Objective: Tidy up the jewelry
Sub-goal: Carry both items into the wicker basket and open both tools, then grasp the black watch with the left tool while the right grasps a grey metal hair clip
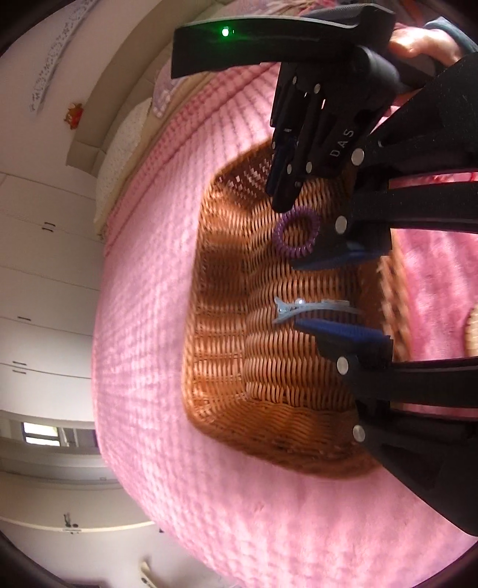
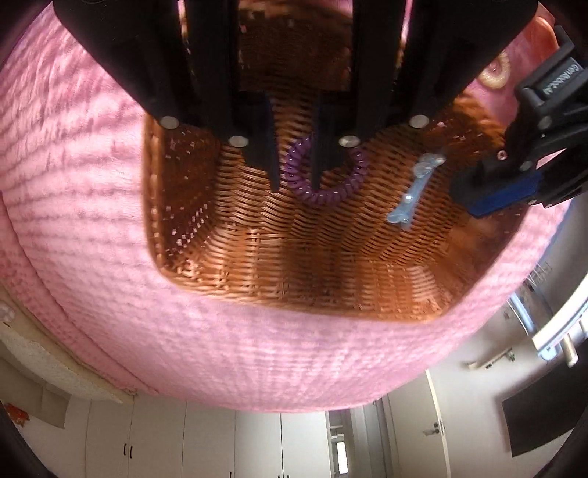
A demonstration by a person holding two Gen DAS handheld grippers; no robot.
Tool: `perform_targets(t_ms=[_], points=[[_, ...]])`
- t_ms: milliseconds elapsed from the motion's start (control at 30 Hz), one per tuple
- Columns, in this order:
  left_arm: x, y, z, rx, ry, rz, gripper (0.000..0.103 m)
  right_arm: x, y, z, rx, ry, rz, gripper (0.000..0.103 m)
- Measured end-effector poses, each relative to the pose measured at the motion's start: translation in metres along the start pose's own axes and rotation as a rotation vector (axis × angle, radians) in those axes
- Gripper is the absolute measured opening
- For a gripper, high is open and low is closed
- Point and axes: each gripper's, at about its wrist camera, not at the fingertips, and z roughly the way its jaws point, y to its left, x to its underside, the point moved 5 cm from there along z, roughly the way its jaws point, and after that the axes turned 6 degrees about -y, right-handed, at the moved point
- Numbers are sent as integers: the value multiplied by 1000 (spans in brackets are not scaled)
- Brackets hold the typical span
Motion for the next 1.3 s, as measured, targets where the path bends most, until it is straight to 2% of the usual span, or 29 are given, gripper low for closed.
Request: perform_targets(t_ms=[67,167,233,300,400,567,733,933,1000,1067,1233,1300], points=[[1,-5,-24,21,-27,-7,33,2,2,-18,-1,-21,-6,28],[4,-12,-57,38,-59,-7,36,11,8,-60,-35,-65,-2,29],[9,-18,-86,46,-84,-2,38,20,11,-87,-56,-92,1,34],[15,-21,-109,52,-105,-4,43,31,14,-115,-58,-130,-5,49],[34,-27,-149,58,-134,-10,45,48,17,-150,-61,-172,-16,51],[72,-29,-186,72,-144,-43,45,91,26,-190,-93,-200,12,51],[117,-31,-195,89,-110,-65,45,131,36,-182,-128,-142,39,51],[166,-23,-175,104,-32,-102,45,172,49,-153,-139,-66,70,50],[178,-19,-167,119,-15,-113,45,184,52,-144,-139,-40,75,41],[188,-19,-161,125,2,-123,44,189,56,-139,-131,-25,71,37],[196,-21,-147,117,45,-117,43,185,62,-132,-116,-14,61,37],[197,-22,-145,106,46,-110,38,185,66,-124,-113,13,64,37]])
